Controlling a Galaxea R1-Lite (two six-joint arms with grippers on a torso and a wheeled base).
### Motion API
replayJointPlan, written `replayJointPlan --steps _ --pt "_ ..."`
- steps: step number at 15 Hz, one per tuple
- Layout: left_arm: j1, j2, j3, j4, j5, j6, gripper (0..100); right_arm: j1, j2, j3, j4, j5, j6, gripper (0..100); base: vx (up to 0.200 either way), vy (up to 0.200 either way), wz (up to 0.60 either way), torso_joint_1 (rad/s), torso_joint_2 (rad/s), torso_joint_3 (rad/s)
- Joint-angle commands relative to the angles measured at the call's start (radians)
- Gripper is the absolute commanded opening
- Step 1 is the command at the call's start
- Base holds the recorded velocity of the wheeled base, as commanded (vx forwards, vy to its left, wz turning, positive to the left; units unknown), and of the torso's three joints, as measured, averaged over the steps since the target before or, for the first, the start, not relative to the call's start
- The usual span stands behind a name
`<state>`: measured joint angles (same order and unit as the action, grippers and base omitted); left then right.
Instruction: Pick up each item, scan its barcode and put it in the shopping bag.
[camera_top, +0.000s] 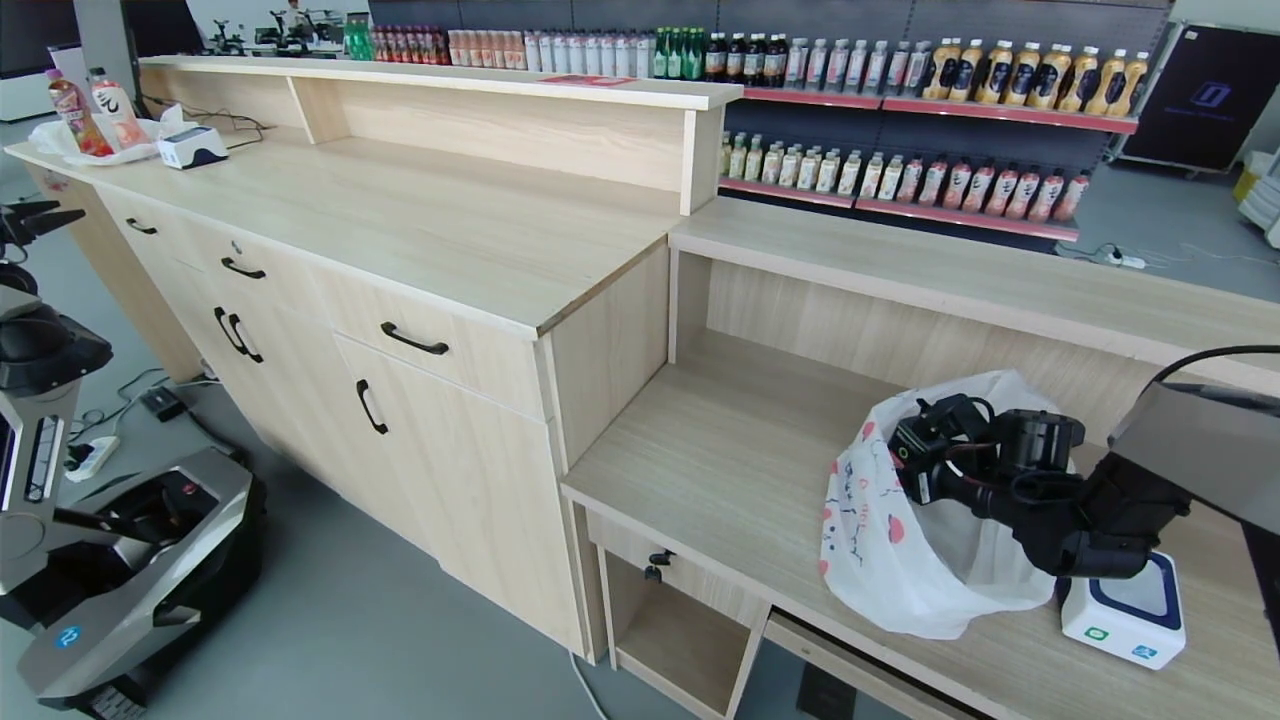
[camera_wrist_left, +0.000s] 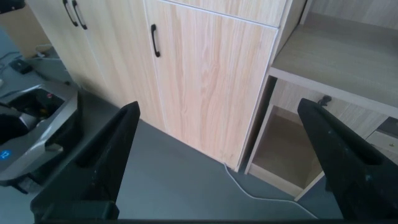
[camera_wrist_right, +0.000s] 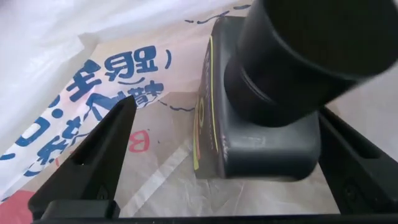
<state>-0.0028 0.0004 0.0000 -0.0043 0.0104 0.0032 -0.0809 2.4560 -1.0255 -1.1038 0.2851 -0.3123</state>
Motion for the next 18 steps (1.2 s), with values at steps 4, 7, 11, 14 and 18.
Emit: replayJointPlan --steps 4,7,11,14,18 --pt "0.000 0.000 0.000 0.000 0.000 0.000 100 -0.007 -0.456 0.326 -0.004 0.000 -0.017 100 0.000 0.000 0.00 0.000 0.00 0.000" --pt "0.000 0.000 0.000 0.000 0.000 0.000 100 -0.112 -0.726 0.547 0.041 0.000 -0.128 100 0.000 0.000 0.00 0.000 0.00 0.000" --pt "0.000 0.000 0.000 0.000 0.000 0.000 100 -0.226 -0.993 0.558 0.182 0.042 -0.225 100 0.000 0.000 -0.60 0.002 0.00 0.005" --pt "0.000 0.000 0.000 0.000 0.000 0.000 100 -0.310 -1.083 0.575 0.291 0.005 -0.226 100 0.000 0.000 -0.60 0.002 0.00 0.002" --pt "0.000 0.000 0.000 0.000 0.000 0.000 100 -0.344 -1.089 0.579 0.524 -0.195 -0.149 100 0.000 0.000 -0.60 0.002 0.00 0.002"
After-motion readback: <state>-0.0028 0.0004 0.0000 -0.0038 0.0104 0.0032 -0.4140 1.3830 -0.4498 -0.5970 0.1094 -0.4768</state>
